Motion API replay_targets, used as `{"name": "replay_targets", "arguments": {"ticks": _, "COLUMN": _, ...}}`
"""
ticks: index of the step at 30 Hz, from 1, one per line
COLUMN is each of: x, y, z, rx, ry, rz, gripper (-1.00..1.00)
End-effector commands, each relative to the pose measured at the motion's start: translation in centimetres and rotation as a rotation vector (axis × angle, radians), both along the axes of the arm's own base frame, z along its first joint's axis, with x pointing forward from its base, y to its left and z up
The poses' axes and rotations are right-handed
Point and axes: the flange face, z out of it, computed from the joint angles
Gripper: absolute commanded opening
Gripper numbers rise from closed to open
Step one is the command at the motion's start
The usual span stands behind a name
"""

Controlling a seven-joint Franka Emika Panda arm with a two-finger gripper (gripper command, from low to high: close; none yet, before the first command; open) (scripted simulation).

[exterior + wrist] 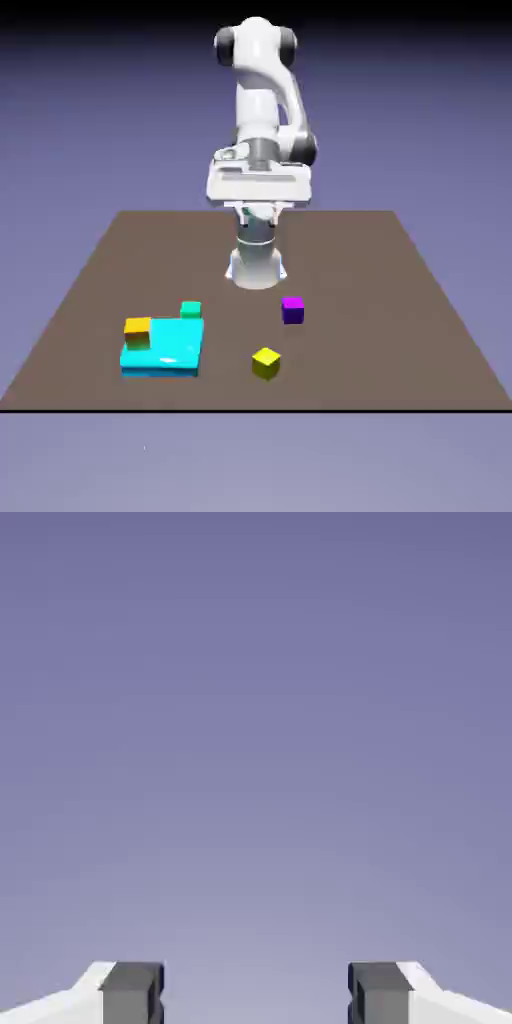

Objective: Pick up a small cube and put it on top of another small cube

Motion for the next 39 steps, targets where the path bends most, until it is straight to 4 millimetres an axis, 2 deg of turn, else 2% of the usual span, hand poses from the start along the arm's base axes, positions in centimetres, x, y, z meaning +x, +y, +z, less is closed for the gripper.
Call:
{"name": "replay_targets", "arguments": {"ticks": 1, "x": 0.5, "y": -0.7, "z": -1.5, "rx": 0.001, "ry": 0.066, "rz": -0.001, "gripper": 0.00}}
{"name": "replay_targets", "arguments": {"ticks": 5, "x": 1.4, "y": -3.6, "z": -7.9, "rx": 0.003, "ry": 0.329, "rz": -0.004, "gripper": 0.00}}
{"name": "replay_targets", "arguments": {"ticks": 10, "x": 0.6, "y": -7.4, "z": -15.7, "rx": 0.002, "ry": 0.658, "rz": -0.008, "gripper": 0.00}}
{"name": "replay_targets", "arguments": {"ticks": 16, "x": -3.0, "y": -12.3, "z": -23.5, "rx": -0.001, "ry": 1.050, "rz": -0.026, "gripper": 0.00}}
{"name": "replay_targets", "arguments": {"ticks": 21, "x": -7.5, "y": -16.7, "z": -27.8, "rx": 0.000, "ry": 1.367, "rz": -0.063, "gripper": 0.00}}
{"name": "replay_targets", "arguments": {"ticks": 23, "x": -7.6, "y": -16.7, "z": -27.8, "rx": 0.000, "ry": 1.369, "rz": -0.063, "gripper": 0.00}}
{"name": "replay_targets", "arguments": {"ticks": 28, "x": -10.6, "y": -16.7, "z": -33.8, "rx": 0.000, "ry": 1.369, "rz": -0.063, "gripper": 0.00}}
{"name": "replay_targets", "arguments": {"ticks": 29, "x": -10.6, "y": -16.7, "z": -33.8, "rx": 0.000, "ry": 1.369, "rz": -0.063, "gripper": -1.00}}
{"name": "replay_targets", "arguments": {"ticks": 30, "x": -10.6, "y": -16.7, "z": -33.8, "rx": 0.000, "ry": 1.369, "rz": -0.063, "gripper": -1.00}}
{"name": "replay_targets", "arguments": {"ticks": 35, "x": -7.4, "y": -16.8, "z": -27.8, "rx": -0.004, "ry": 1.368, "rz": -0.058, "gripper": -1.00}}
{"name": "replay_targets", "arguments": {"ticks": 39, "x": -2.4, "y": -18.9, "z": -25.0, "rx": -0.110, "ry": 1.346, "rz": 0.092, "gripper": -1.00}}
